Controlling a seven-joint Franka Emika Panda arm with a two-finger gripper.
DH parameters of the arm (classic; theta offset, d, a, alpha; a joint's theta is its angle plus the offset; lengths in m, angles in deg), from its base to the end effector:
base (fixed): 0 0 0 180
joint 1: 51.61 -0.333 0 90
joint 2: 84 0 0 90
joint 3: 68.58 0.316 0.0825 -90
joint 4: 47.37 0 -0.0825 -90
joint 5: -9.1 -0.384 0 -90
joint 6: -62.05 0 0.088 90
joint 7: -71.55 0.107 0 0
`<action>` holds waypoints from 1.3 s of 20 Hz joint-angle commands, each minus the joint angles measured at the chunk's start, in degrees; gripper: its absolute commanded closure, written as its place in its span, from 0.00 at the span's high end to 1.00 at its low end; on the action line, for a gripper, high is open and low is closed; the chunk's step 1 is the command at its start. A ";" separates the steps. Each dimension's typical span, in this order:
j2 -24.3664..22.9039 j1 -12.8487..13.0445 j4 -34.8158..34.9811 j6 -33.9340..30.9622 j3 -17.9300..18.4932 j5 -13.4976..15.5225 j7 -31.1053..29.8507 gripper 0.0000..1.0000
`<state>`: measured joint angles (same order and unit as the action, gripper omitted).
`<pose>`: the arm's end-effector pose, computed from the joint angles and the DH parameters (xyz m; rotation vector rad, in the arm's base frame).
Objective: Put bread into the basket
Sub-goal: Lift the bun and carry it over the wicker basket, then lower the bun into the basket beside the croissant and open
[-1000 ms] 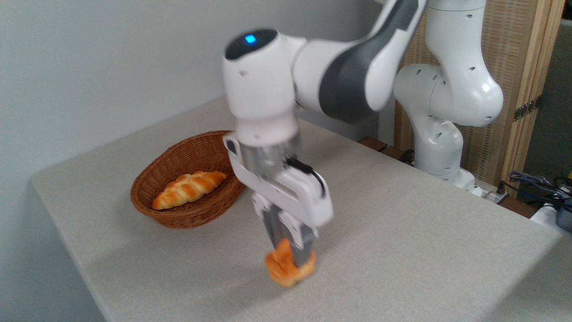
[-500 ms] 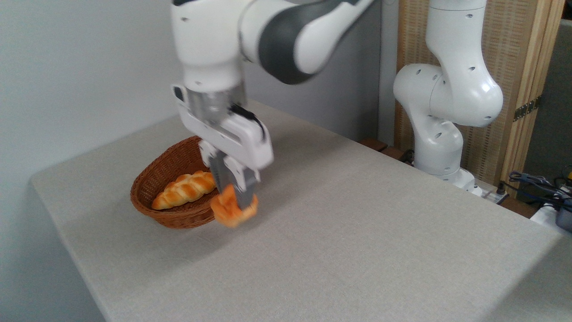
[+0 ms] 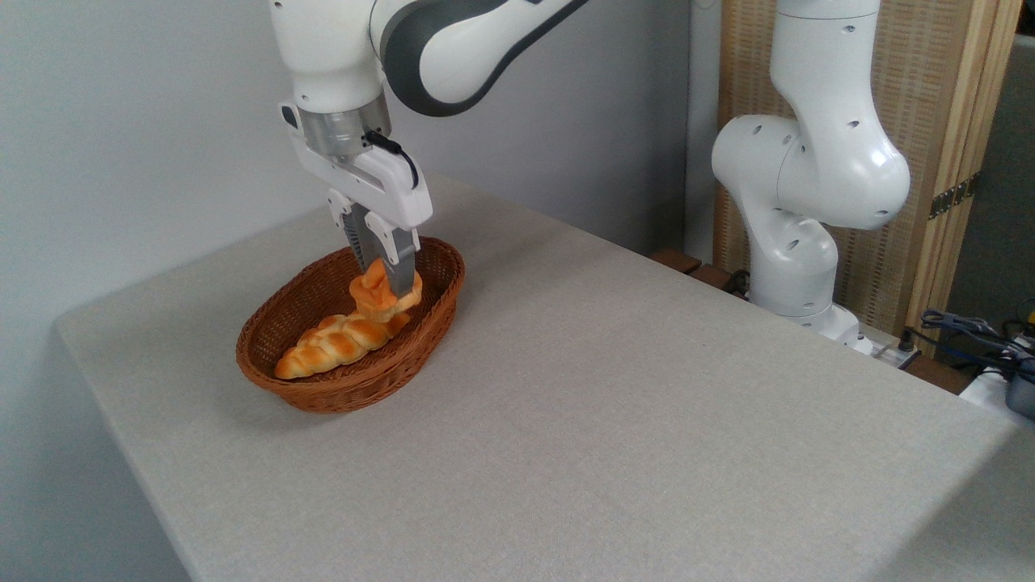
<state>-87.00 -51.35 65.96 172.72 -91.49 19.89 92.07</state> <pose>0.4942 -0.2287 0.4890 2.8069 -1.0177 -0.0016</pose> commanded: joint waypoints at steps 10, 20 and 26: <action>3.70 1.68 -0.39 1.74 -6.01 1.51 -1.01 1.00; 3.79 1.94 -0.39 1.91 -7.24 1.34 -0.23 1.00; 3.79 1.85 -0.39 2.00 -7.06 1.07 0.65 1.00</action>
<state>-83.25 -49.64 65.95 174.05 -98.96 20.55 91.61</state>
